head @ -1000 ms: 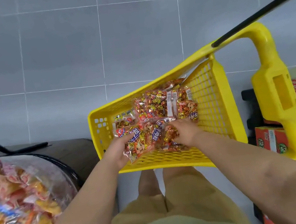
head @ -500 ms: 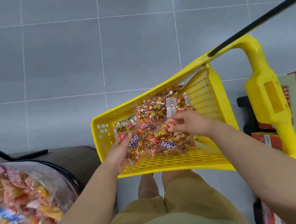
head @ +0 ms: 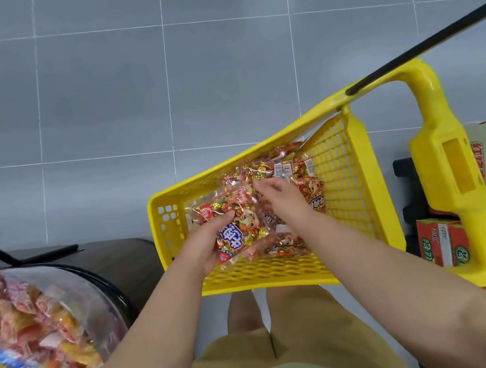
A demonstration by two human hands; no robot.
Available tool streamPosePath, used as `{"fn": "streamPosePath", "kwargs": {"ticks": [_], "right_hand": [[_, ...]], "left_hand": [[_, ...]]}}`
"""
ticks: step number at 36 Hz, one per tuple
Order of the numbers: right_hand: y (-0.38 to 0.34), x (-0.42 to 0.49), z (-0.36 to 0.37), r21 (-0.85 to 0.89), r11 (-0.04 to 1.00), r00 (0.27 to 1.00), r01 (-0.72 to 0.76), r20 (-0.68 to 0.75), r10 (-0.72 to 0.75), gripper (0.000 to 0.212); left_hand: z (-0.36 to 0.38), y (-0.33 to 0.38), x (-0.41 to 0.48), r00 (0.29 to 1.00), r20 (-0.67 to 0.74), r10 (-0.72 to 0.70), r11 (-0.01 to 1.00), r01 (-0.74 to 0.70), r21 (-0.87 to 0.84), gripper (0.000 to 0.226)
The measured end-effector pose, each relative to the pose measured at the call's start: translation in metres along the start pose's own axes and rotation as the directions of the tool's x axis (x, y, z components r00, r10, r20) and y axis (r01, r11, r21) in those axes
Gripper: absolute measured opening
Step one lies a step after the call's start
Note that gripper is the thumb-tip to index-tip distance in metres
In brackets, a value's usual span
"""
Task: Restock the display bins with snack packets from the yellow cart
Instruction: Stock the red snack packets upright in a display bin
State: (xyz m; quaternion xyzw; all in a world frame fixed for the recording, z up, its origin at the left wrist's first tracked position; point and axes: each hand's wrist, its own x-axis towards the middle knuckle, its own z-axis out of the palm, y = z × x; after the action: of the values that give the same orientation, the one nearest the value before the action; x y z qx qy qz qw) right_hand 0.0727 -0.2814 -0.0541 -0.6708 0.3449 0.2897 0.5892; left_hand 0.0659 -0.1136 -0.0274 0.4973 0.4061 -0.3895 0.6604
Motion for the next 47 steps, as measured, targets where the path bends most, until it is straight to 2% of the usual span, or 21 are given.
{"fn": "streamPosePath", "kwargs": {"ticks": [3,5,8,12,18,21,24,27,29,32,34,37,41,43,45,47], "right_hand": [[0.001,0.026,-0.009,-0.135,0.991,0.969,-0.012,-0.246,-0.022,0.038],[0.001,0.043,-0.011,-0.208,0.977,0.949,-0.048,-0.314,-0.020,0.044],[0.004,0.063,-0.008,-0.371,0.918,0.958,-0.138,-0.285,0.029,0.065],[0.008,0.073,-0.001,-0.531,0.826,0.950,-0.188,-0.313,0.015,0.075],[0.012,0.072,0.008,-0.489,0.860,0.942,-0.145,-0.334,-0.031,0.077],[0.013,0.071,0.005,-0.460,0.874,0.944,-0.156,-0.329,-0.004,0.075],[0.012,0.070,-0.001,-0.392,0.905,0.962,-0.166,-0.264,0.063,0.076],[0.008,0.060,-0.007,-0.277,0.952,0.978,-0.129,-0.194,0.077,0.069],[0.004,0.045,-0.011,-0.212,0.972,0.990,-0.104,-0.116,0.081,0.080],[-0.005,0.021,-0.014,-0.236,0.972,1.000,0.002,-0.005,-0.003,0.078],[-0.014,0.004,-0.009,-0.263,0.961,0.994,0.090,0.086,-0.069,0.068],[-0.028,-0.027,0.003,-0.298,0.915,0.945,0.272,0.264,-0.195,0.045],[-0.044,-0.068,0.024,-0.273,0.814,0.785,0.513,0.532,-0.317,0.043],[-0.051,-0.087,0.034,-0.234,0.801,0.745,0.551,0.570,-0.346,0.035],[-0.058,-0.104,0.044,-0.193,0.819,0.740,0.540,0.573,-0.353,0.019],[-0.066,-0.120,0.059,-0.163,0.833,0.729,0.529,0.589,-0.348,0.035]], "left_hand": [[-0.010,-0.001,0.007,0.995,-0.099,-0.008,0.999,0.003,-0.054,0.032],[-0.019,-0.003,0.009,0.991,-0.131,-0.020,0.993,0.005,-0.117,0.040],[-0.032,-0.008,0.010,0.986,-0.161,-0.041,0.978,0.007,-0.207,0.037],[-0.048,-0.016,0.008,0.975,-0.211,-0.063,0.971,0.011,-0.240,0.029],[-0.061,-0.026,0.000,0.964,-0.258,-0.072,0.974,0.013,-0.227,0.028],[-0.061,-0.031,-0.005,0.966,-0.251,-0.052,0.974,-0.006,-0.227,0.026],[-0.057,-0.035,-0.010,0.965,-0.261,-0.038,0.970,-0.028,-0.242,0.019],[-0.053,-0.038,-0.017,0.964,-0.263,-0.036,0.962,-0.037,-0.270,0.018],[-0.050,-0.040,-0.023,0.963,-0.268,-0.039,0.954,-0.043,-0.295,0.021],[-0.046,-0.042,-0.034,0.962,-0.271,-0.036,0.935,-0.063,-0.348,0.028],[-0.043,-0.042,-0.043,0.964,-0.265,-0.031,0.922,-0.075,-0.381,0.029],[-0.039,-0.040,-0.060,0.973,-0.230,-0.015,0.900,-0.087,-0.427,0.023],[-0.044,-0.033,-0.088,0.983,-0.163,0.086,0.832,-0.161,-0.531,0.025],[-0.052,-0.031,-0.105,0.975,-0.166,0.145,0.791,-0.215,-0.573,0.034],[-0.063,-0.031,-0.124,0.963,-0.185,0.196,0.765,-0.268,-0.585,0.029],[-0.075,-0.035,-0.144,0.946,-0.209,0.248,0.731,-0.324,-0.600,0.023]]}}
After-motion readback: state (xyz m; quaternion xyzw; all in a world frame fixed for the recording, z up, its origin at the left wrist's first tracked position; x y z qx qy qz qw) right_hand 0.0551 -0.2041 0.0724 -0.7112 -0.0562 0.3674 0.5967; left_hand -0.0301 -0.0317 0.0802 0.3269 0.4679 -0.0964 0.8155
